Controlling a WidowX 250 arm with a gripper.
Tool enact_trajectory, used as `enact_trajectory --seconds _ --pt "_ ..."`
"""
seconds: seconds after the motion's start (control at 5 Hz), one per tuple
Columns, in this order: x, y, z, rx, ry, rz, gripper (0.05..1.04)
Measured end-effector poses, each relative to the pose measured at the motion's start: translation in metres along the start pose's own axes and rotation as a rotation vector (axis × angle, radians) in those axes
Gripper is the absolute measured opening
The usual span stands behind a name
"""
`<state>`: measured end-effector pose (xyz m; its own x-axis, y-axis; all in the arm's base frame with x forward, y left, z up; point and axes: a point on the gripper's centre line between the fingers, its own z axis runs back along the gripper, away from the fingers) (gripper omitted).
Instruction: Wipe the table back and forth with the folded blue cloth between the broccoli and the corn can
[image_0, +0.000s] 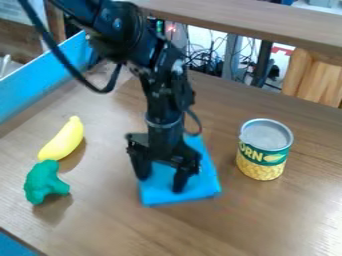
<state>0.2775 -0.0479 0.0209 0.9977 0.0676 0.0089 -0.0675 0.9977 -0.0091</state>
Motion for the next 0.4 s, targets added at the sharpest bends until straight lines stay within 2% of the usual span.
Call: enact_trajectory --seconds 0.4 --pt "-0.050 -0.026 -0.001 -0.007 0.000 -0.083 1.001"
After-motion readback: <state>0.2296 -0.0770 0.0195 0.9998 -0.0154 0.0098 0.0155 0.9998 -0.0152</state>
